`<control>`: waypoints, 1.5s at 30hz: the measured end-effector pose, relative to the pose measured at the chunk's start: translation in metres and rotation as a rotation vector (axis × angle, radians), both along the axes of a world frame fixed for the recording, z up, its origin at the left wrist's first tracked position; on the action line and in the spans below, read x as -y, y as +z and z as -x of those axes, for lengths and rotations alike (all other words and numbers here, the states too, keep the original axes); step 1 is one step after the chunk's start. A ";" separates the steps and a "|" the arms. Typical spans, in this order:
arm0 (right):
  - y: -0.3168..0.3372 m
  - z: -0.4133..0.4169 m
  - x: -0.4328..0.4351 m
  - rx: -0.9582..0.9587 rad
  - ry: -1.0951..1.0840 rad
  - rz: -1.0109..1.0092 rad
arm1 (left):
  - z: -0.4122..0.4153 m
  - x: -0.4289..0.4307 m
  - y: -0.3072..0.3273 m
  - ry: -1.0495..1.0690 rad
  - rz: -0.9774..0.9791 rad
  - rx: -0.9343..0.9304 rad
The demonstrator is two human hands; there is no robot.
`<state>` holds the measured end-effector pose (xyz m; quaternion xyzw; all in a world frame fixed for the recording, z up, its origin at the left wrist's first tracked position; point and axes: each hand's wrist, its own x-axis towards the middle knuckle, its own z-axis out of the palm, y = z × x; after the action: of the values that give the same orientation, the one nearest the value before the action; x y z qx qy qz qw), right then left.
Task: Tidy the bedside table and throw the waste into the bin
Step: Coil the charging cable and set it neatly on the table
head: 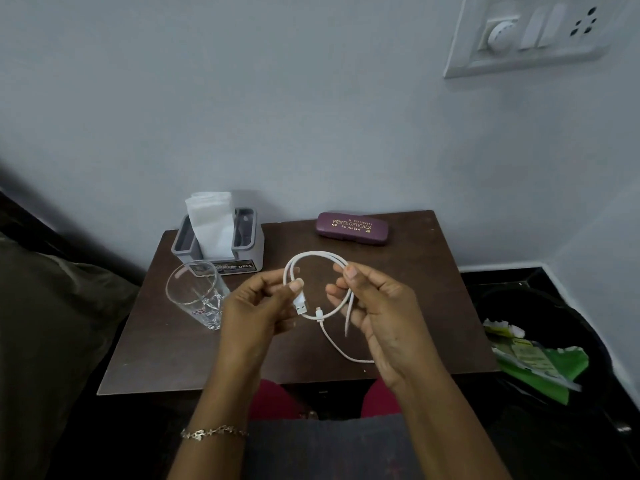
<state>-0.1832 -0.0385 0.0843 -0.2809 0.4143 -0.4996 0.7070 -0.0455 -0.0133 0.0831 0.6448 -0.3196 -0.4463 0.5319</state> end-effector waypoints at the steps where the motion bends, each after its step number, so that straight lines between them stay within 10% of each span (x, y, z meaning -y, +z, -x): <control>1: 0.002 -0.002 -0.001 -0.002 0.001 0.005 | -0.002 0.000 -0.001 0.015 0.004 0.029; 15: 0.007 -0.011 -0.007 -0.003 0.005 0.000 | -0.002 0.002 -0.009 0.127 0.141 0.293; 22: 0.004 -0.004 0.003 0.175 -0.173 -0.107 | -0.009 -0.008 -0.002 0.119 -0.149 0.035; 26: 0.005 -0.001 0.004 0.258 -0.239 -0.149 | 0.012 -0.013 -0.006 -0.493 -0.588 -0.077; 32: 0.009 0.007 0.002 0.173 -0.186 -0.176 | 0.027 0.006 -0.028 -0.153 -0.334 -0.827; 36: 0.005 0.026 0.006 -0.006 -0.100 -0.135 | 0.017 0.011 -0.028 -0.084 -0.177 -1.003; 45: -0.008 0.039 0.009 -0.397 -0.103 0.068 | 0.019 0.000 -0.007 -0.365 -0.059 -0.262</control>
<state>-0.2226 -0.0480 0.0767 -0.3759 0.5424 -0.4836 0.5750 -0.0647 -0.0133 0.0758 0.5281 -0.3458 -0.6244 0.4601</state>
